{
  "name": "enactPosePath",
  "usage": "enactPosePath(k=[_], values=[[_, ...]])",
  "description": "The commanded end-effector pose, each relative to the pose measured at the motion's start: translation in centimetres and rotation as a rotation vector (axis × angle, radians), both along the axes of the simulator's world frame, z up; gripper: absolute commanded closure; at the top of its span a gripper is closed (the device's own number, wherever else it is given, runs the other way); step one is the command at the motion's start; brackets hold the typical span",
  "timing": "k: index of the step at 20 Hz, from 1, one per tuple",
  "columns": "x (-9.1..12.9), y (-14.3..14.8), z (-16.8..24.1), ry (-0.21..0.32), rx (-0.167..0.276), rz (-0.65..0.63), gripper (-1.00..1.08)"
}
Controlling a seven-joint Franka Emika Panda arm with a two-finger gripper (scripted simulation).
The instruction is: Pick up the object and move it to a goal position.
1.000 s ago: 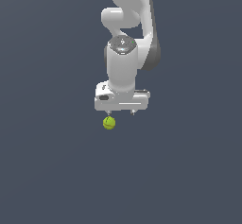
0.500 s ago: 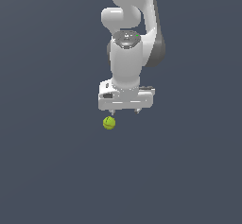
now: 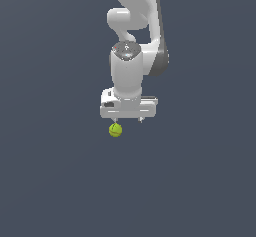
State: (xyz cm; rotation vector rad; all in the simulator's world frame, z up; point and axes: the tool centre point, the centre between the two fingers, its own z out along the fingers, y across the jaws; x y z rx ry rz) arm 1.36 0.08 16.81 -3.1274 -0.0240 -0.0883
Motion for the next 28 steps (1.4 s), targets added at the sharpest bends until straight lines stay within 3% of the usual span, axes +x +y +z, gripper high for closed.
enactPosePath(k=[1,10,17,28], values=[[-0.6,-1.6,-2.0,0.015,-0.001,-0.041,-0.92],[-3.1,-6.1,-7.5,0.056,-0.008,-0.165,-0.92],[-3.1,-6.1,-8.0,0.057,-0.008,-0.164,-0.92],[-3.3,-6.3,-12.5,0.057,-0.009,-0.169,-0.92]])
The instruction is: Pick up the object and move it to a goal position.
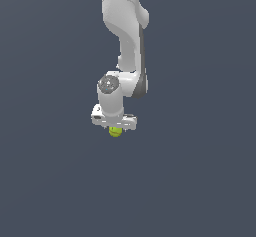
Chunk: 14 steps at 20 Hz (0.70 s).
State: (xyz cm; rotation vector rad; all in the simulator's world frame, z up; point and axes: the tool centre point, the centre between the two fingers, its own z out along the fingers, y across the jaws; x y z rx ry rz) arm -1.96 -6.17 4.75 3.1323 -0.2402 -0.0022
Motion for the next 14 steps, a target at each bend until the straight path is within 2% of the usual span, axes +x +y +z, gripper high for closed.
enactPosePath(k=[1,3,4,14], values=[[0.08,-0.03,-0.52,-0.001,0.0,-0.001,-0.92],[0.11,-0.03,-0.61,-0.001,0.0,-0.001,-0.92],[0.11,-0.03,-0.61,-0.001,0.0,-0.001,1.08],[0.1,-0.02,-0.54,-0.001,0.0,-0.001,1.08]])
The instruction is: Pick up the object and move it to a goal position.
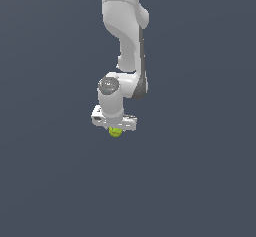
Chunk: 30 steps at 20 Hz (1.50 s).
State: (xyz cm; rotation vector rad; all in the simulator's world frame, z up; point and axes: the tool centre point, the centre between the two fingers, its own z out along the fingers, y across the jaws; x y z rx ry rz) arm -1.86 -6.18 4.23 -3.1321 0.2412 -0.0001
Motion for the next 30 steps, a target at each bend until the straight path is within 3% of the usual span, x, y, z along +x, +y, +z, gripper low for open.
enactPosePath(k=[1,5,10,20,25,30], values=[[0.0,0.0,0.0,-0.001,0.0,-0.001,1.08],[1.1,-0.7,1.3,-0.03,-0.01,-0.021,1.08],[3.9,-2.7,5.3,-0.118,-0.037,-0.083,1.08],[9.6,-9.4,20.2,-0.404,-0.129,-0.286,1.08],[10.2,-12.5,28.1,-0.544,-0.174,-0.386,1.08],[9.7,-14.6,34.3,-0.651,-0.211,-0.464,1.08]])
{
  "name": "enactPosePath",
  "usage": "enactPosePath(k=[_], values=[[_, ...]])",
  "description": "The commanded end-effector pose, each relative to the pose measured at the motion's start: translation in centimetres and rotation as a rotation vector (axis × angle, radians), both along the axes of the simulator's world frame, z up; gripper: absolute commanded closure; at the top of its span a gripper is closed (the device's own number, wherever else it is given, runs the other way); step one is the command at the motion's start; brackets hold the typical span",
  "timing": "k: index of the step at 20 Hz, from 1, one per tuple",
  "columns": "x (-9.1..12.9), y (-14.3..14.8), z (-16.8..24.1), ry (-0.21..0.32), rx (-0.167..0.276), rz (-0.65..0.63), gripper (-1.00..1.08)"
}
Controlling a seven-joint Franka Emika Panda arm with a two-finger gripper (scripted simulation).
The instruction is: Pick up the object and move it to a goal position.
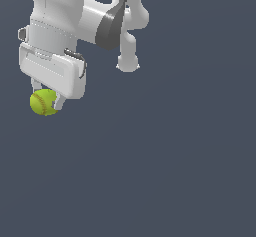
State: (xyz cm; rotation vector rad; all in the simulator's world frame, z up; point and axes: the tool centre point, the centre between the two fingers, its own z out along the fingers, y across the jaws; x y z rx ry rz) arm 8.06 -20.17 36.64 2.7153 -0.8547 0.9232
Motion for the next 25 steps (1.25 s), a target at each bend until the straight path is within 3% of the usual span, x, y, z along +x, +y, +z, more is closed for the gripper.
enactPosePath(k=[1,12,25], values=[[-0.4,-0.9,3.0,-0.052,-0.017,-0.036,1.08],[-2.6,-3.1,11.1,-0.194,-0.07,-0.141,1.08],[-3.6,-3.6,13.9,-0.239,-0.09,-0.175,1.08]])
